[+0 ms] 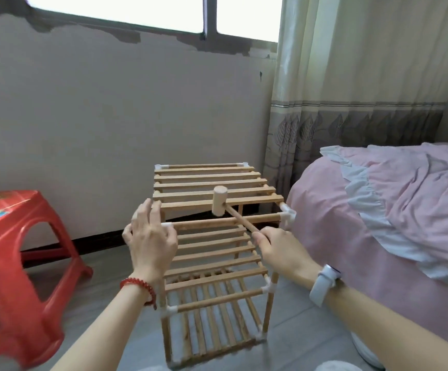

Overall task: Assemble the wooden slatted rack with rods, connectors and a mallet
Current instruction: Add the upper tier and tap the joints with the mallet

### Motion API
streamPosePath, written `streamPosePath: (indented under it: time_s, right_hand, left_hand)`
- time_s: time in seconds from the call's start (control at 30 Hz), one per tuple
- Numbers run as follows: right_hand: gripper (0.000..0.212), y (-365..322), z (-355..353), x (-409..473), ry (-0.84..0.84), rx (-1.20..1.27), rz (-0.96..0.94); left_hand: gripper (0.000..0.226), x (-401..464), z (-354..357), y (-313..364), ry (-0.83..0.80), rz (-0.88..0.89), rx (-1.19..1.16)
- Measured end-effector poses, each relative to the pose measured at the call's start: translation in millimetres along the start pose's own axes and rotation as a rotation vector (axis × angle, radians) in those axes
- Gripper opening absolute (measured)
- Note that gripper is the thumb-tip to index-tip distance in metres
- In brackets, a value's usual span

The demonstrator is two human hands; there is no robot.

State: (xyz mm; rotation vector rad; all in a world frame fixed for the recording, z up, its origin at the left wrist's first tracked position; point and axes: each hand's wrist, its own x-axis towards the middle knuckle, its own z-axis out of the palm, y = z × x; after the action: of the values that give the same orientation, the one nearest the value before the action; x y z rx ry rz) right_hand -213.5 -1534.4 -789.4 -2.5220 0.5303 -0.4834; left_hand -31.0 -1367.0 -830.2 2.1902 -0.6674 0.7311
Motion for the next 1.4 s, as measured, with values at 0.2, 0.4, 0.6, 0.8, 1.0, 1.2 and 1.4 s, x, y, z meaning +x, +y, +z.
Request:
streamPosePath:
  time_s: [0.2, 0.4, 0.6, 0.8, 1.0, 1.2, 1.4]
  right_hand:
    - [0.029, -106.8, -20.6, 37.4, 0.342, 0.197, -0.317]
    - [0.032, -101.2, 61.2, 3.7, -0.107, -0.228, -0.147]
    - [0.024, -124.9, 26.7, 25.6, 0.477, 0.123, -0.329]
    - [0.035, -117.8, 64.9, 13.3, -0.003, -0.111, -0.107]
    - [0.027, -121.8, 68.3, 1.8, 0.115, -0.013, -0.155]
    - [0.029, -128.0, 37.2, 28.7, 0.262, 0.128, -0.218]
    - [0.035, -109.7, 79.4, -1.4, -0.094, -0.241, -0.099]
  left_hand:
    - [0.032, 5.2, -28.7, -57.2, -0.401, -0.263, -0.361]
    - [0.028, -1.6, -35.2, -74.8, -0.437, -0.317, -0.435]
    - [0.035, 3.5, -40.1, -99.6, -0.343, -0.406, -0.378]
    - [0.031, -2.2, -41.6, -104.0, -0.346, -0.401, -0.382]
    - [0.030, 1.1, -35.1, -106.2, -0.337, -0.404, -0.368]
    - [0.030, 2.8, -42.6, -106.4, -0.342, -0.378, -0.358]
    - [0.031, -2.8, -45.7, -104.5, -0.339, -0.385, -0.360]
